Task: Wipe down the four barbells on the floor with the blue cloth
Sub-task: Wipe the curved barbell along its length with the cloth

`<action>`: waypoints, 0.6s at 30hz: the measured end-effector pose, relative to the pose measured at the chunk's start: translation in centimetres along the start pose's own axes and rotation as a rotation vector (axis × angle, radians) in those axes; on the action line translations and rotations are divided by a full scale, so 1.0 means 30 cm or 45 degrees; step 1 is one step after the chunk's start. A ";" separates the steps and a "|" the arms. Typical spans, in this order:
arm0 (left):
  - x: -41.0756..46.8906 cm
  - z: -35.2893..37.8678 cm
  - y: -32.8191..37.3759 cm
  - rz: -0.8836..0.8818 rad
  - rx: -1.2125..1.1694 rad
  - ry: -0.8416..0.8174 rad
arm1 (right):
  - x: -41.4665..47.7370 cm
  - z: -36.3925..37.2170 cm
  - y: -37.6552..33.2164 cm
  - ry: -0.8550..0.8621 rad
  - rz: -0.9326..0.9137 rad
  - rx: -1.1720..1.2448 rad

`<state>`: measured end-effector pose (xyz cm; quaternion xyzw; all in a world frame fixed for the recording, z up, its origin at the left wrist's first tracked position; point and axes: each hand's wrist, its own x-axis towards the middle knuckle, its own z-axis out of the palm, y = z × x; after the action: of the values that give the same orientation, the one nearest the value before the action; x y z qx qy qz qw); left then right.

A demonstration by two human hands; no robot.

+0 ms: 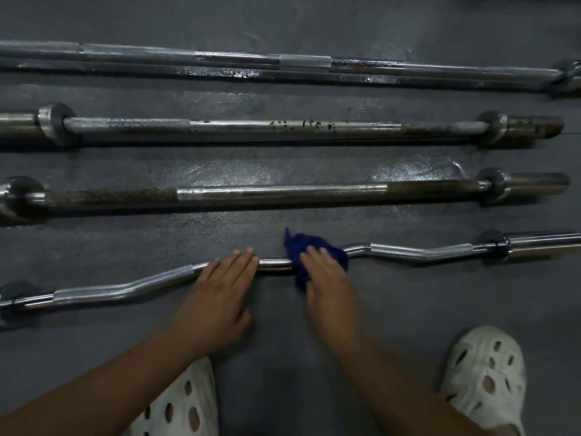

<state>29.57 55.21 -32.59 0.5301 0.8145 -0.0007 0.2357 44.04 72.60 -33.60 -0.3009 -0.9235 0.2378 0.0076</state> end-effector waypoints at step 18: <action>0.013 -0.002 0.006 0.007 0.004 -0.006 | 0.016 -0.050 0.089 0.109 0.400 0.132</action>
<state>29.58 55.64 -32.65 0.5326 0.8125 -0.0026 0.2370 45.34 75.40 -33.51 -0.4508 -0.8503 0.2703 0.0253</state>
